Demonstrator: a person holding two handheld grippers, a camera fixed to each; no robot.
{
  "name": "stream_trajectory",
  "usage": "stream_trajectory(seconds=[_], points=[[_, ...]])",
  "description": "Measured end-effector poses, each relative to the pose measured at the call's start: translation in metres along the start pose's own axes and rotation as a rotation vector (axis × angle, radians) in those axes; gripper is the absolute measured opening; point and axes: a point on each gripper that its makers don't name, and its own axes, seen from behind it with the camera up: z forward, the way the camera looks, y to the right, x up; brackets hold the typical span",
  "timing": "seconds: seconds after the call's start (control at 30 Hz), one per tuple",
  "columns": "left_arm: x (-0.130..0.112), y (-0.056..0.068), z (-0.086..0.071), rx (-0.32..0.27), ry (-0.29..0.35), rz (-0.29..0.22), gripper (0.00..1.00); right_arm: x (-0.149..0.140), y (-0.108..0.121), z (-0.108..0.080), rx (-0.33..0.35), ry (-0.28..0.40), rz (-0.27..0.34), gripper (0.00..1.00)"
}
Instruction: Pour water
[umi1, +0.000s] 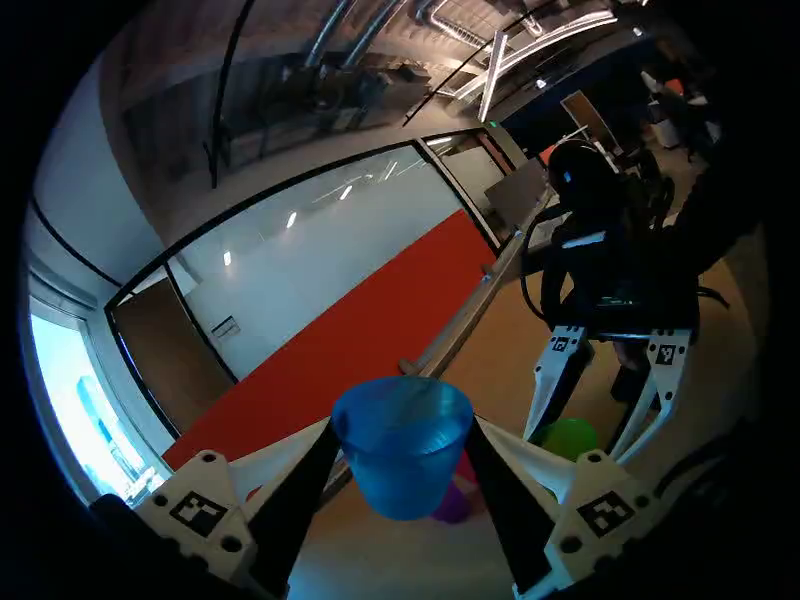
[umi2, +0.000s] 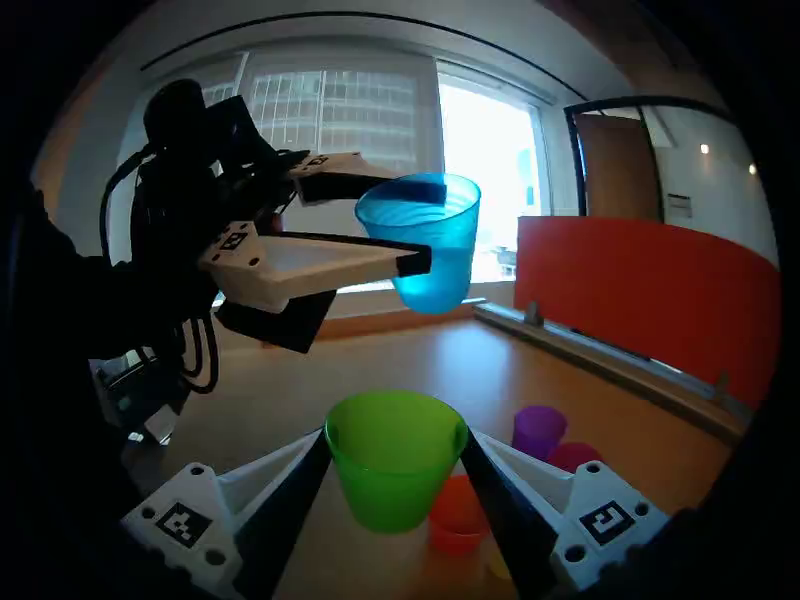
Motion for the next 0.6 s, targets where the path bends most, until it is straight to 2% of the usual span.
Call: stream_trajectory(seconds=[0.6], points=[[0.0030, 0.0056, 0.0017, 0.015, -0.006, 0.094, 0.85, 0.0023, 0.0012, 0.0022, 0.001, 0.006, 0.001, 0.93]])
